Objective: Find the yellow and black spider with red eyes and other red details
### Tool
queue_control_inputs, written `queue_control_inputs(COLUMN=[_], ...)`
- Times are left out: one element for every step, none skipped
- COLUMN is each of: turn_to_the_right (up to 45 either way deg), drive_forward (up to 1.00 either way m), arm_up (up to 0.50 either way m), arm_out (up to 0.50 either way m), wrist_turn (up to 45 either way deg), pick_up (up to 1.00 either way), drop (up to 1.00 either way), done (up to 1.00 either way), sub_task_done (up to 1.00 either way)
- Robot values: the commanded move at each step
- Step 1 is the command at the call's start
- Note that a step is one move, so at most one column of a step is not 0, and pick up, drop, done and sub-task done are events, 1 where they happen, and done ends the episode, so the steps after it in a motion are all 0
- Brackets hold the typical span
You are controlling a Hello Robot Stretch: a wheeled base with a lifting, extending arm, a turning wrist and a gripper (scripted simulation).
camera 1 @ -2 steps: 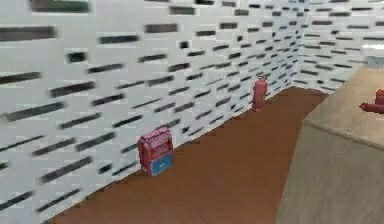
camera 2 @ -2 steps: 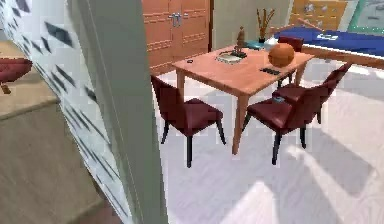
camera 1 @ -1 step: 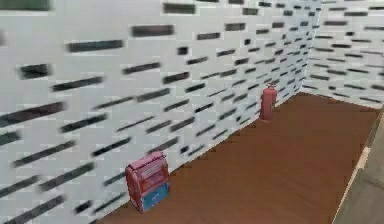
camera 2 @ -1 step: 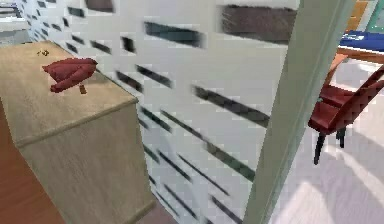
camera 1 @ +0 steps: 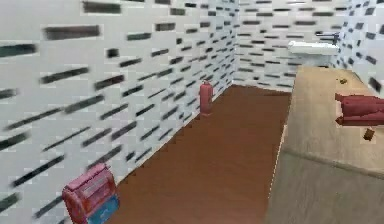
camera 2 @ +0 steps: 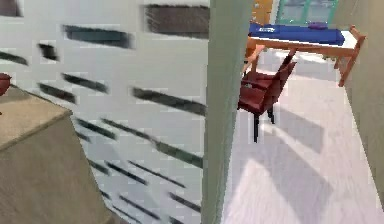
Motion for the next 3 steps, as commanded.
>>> queue_control_inputs(turn_to_the_right=[0.0, 27.0, 0.0], drive_forward=[0.7, 0.0, 0.85], arm_up=[0.0, 0.0, 0.0], arm_out=[0.0, 0.0, 0.0], wrist_turn=[0.0, 0.0, 0.0], pick_up=[0.0, 0.0, 0.0], drop=[0.0, 0.0, 0.0], done=[0.0, 0.0, 0.0], sub_task_done=[0.0, 0.0, 0.0])
